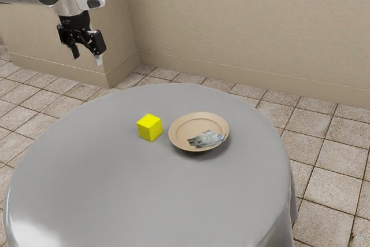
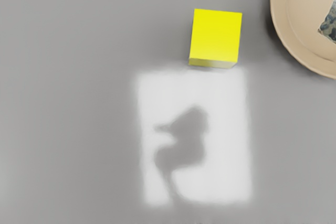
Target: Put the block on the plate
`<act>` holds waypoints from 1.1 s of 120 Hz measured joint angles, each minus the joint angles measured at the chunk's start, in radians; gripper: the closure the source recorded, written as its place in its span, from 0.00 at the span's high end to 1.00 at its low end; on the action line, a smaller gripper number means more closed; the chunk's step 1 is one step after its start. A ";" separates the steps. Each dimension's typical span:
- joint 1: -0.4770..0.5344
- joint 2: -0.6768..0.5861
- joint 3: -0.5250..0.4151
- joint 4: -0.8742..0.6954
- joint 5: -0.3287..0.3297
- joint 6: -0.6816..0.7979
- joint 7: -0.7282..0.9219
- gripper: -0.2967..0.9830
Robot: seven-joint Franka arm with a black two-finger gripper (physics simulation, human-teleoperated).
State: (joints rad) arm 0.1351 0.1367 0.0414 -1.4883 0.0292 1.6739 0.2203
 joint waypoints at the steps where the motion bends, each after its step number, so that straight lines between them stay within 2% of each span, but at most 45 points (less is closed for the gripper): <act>1: 0.000 0.000 0.000 0.000 0.000 0.000 0.000 0.77; 36: -0.007 0.029 -0.002 0.006 -0.003 -0.001 0.002 0.77; 58: -0.017 0.193 -0.023 0.129 -0.003 0.001 0.004 0.77; 68: -0.027 0.262 -0.047 0.197 0.017 0.011 0.008 0.77; 98: -0.038 0.417 -0.056 0.238 0.044 0.119 0.016 0.77; 132: -0.035 0.488 -0.050 0.202 -0.046 0.206 0.006 0.77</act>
State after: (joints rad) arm 0.0996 0.6245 -0.0081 -1.2859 -0.0167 1.8795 0.2267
